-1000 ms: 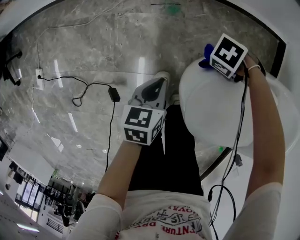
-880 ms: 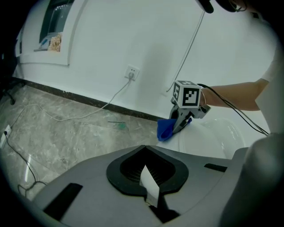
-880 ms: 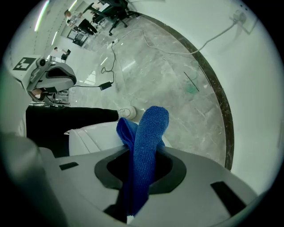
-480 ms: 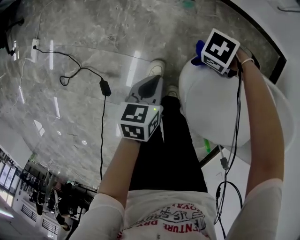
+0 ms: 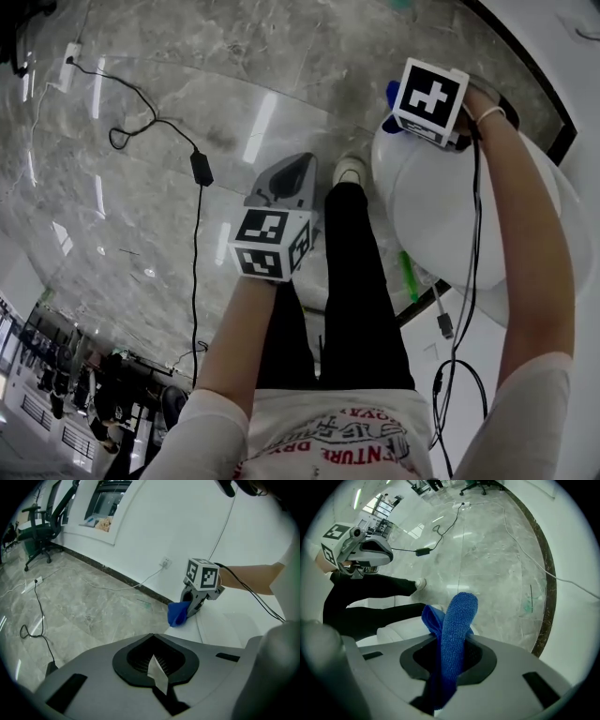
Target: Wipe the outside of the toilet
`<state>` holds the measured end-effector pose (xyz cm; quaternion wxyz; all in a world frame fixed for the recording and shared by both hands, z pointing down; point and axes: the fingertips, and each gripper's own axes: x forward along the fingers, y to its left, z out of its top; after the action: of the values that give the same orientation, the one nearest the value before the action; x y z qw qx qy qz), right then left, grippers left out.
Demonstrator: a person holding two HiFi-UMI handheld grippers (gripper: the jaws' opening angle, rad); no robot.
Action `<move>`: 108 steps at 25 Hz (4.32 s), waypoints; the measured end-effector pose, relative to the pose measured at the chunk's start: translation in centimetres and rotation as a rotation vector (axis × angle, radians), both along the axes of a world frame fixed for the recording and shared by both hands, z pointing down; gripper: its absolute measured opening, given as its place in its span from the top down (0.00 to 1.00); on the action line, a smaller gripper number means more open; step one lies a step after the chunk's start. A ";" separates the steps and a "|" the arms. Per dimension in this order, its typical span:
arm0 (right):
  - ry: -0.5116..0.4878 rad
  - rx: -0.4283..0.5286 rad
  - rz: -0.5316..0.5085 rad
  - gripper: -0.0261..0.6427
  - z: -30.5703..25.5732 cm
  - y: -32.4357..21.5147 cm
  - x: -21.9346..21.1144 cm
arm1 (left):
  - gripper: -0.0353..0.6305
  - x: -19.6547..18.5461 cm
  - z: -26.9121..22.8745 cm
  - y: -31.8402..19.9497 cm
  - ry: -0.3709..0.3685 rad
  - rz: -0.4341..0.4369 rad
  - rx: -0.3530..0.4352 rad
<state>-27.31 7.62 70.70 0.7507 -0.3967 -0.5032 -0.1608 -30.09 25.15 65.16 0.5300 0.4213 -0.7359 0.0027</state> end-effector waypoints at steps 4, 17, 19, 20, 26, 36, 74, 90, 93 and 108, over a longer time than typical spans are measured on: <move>0.020 0.008 -0.030 0.85 0.3 2.4 0.5 | 0.94 0.9 0.7 2.4 0.019 0.009 0.008; -0.236 -0.140 0.534 0.85 -6.7 9.1 -3.3 | 0.94 -0.8 -3.8 4.7 -0.029 0.106 0.025; -0.293 -0.117 0.612 0.85 -8.4 8.2 -3.2 | 0.94 -1.9 -5.6 2.9 -0.060 0.134 0.051; -0.317 -0.109 0.660 0.85 -9.3 7.5 -2.9 | 0.94 -2.3 -6.7 1.7 -0.076 0.151 0.065; -0.485 -0.079 0.970 0.85 -14.9 3.2 -0.5 | 0.94 -2.6 -12.9 -5.1 -0.158 0.290 0.118; -0.620 -0.060 1.340 0.85 -20.7 -4.1 6.6 | 0.94 2.4 -16.9 -16.8 -0.117 0.444 0.148; -0.950 0.987 2.646 0.85 -24.3 -7.8 62.1 | 0.94 49.2 -16.3 -33.0 -0.056 1.737 0.305; -0.962 0.992 2.560 0.85 -17.0 -8.3 67.2 | 0.94 54.8 -13.2 -29.0 -0.050 1.760 0.291; -0.955 0.975 2.496 0.85 -16.0 -7.8 65.6 | 0.94 54.7 -12.6 -27.9 -0.044 1.785 0.279; -0.893 0.888 2.641 0.85 -11.2 -2.6 59.1 | 0.94 51.2 -11.1 -25.2 -0.025 1.962 0.265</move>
<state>31.79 5.02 59.55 0.1921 0.6843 -0.5893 0.3841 21.13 -0.02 54.09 0.2336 0.9001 -0.0608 0.3628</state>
